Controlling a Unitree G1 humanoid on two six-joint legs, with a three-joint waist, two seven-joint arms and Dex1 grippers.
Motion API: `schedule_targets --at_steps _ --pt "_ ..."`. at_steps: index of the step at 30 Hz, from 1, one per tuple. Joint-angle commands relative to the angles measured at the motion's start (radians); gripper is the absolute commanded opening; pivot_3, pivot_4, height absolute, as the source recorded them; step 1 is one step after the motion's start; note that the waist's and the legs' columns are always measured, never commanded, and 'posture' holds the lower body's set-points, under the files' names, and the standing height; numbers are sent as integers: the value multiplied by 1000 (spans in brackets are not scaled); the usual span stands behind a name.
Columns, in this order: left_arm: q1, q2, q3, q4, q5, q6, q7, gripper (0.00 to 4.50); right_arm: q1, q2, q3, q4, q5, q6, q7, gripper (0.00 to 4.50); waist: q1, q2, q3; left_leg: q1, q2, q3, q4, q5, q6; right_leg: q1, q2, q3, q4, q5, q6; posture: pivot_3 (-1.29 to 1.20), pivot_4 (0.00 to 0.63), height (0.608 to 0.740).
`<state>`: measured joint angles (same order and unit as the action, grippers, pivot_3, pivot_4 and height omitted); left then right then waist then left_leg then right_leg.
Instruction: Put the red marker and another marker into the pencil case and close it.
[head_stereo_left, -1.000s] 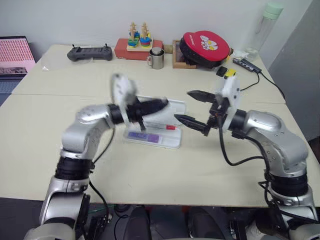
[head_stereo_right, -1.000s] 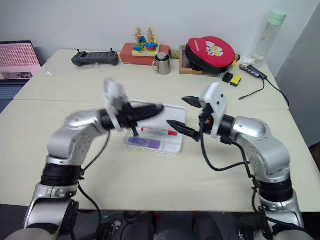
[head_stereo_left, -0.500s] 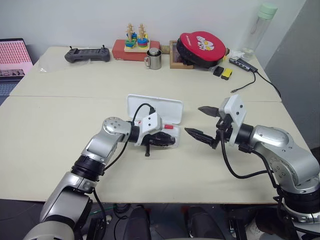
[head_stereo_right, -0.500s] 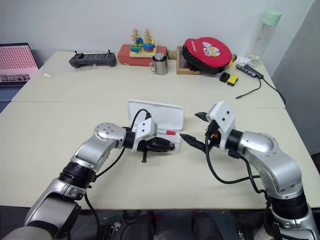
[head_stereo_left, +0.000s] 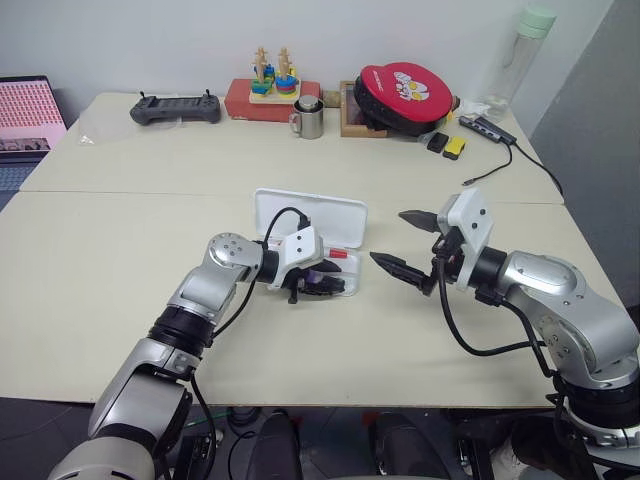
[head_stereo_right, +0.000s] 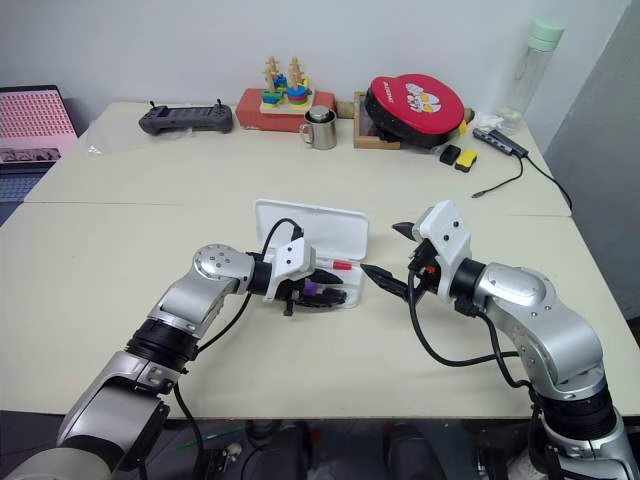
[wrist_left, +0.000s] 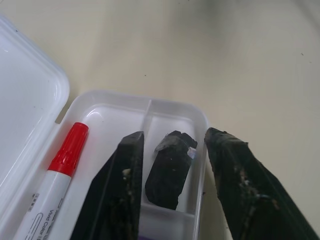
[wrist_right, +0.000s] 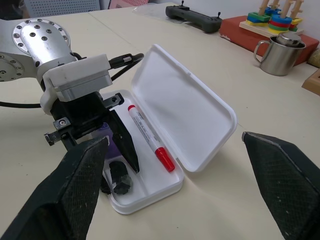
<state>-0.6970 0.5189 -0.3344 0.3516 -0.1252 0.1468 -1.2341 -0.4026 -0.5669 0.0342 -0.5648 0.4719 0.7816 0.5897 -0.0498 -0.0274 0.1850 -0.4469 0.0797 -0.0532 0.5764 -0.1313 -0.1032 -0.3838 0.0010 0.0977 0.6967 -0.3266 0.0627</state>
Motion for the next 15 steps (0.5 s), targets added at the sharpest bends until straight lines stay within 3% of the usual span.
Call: schedule_targets --at_steps 1,4,8,12,15 --pt "-13 -7 31 -33 -16 6 -6 2997 -13 -3 -4 -20 1 -18 1 4500 0 0 0 0 0 0 0 0 0 0 0 0 0 0 0 0 150 740" --pt "-12 -7 51 -42 -26 22 0 3563 -25 2 -5 -9 6 -23 7 4500 0 0 0 0 0 0 0 0 0 0 0 0 0 0 0 0 150 740" --pt "7 16 195 -125 -155 151 37 4427 -171 44 29 143 -11 -55 35 4500 -13 0 0 0 0 0 1 0 0 0 0 0 1 0 0 0 150 740" --pt "57 74 309 -171 -214 224 73 4470 -328 100 63 379 -83 -113 19 4500 -16 0 0 1 1 -1 1 1 1 0 0 0 1 0 1 0 150 740" --pt "104 146 448 -178 -269 280 122 4500 -500 171 91 650 -161 -189 -1 3989 -30 1 0 2 1 0 0 1 1 0 0 0 2 2 -2 0 150 740"
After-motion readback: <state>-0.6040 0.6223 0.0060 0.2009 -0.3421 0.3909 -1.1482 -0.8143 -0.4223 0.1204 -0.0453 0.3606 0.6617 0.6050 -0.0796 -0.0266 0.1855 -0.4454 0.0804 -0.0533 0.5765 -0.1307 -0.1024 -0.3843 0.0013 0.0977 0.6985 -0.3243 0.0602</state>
